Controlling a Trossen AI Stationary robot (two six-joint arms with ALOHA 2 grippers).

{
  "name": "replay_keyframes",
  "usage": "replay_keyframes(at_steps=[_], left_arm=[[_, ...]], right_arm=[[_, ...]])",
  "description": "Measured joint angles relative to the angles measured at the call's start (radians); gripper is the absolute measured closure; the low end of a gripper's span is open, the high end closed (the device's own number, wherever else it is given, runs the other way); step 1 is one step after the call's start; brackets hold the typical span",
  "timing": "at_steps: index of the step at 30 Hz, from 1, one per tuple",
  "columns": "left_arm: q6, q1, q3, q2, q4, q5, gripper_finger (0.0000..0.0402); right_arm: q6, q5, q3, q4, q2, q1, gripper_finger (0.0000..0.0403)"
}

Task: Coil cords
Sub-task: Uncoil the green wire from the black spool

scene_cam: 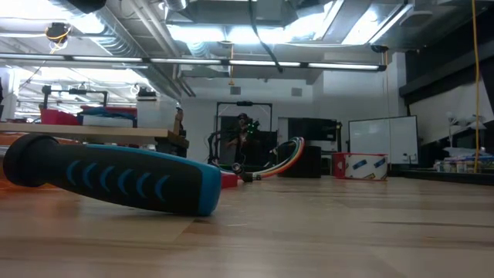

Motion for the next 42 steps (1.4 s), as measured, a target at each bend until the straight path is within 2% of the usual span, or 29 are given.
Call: replay_keyframes(at_steps=[3,13,17,20,26,29,32,38,42], left_arm=[[0.000,0.000,0.000,-0.001,0.004,-0.005,0.0393],[-0.062,0.001,0.002,-0.002,0.003,-0.013,0.0400],[-0.101,0.004,0.004,-0.002,-0.005,-0.027,0.0401],[-0.129,0.003,0.000,-0.006,-0.084,-0.031,0.0401],[-0.219,0.011,0.000,-0.054,-0.319,-0.059,0.0401],[-0.273,0.018,0.000,-0.076,-0.469,-0.066,0.0401],[-0.346,0.034,0.024,-0.113,-0.656,-0.066,0.0401],[-0.540,0.079,0.214,-0.116,-1.230,-0.065,0.0401],[-0.616,0.118,0.364,-0.089,-1.475,-0.009,0.0401]], right_arm=[[-0.002,-0.001,0.001,0.006,-0.001,0.000,0.0398],[0.011,0.009,-0.001,0.012,-0.026,0.000,0.0395],[0.053,0.013,-0.005,0.003,-0.063,-0.002,0.0369],[0.079,0.023,0.003,0.020,-0.128,-0.002,0.0339],[0.079,0.054,-0.003,-0.082,-0.212,-0.002,0.0293],[0.079,0.076,0.001,-0.151,-0.286,-0.016,0.0285],[0.079,0.113,0.004,-0.314,-0.342,-0.030,0.0285],[0.076,0.178,-0.002,-0.673,-0.399,-0.036,0.0287],[0.075,0.220,0.001,-0.835,-0.410,-0.034,0.0287]])
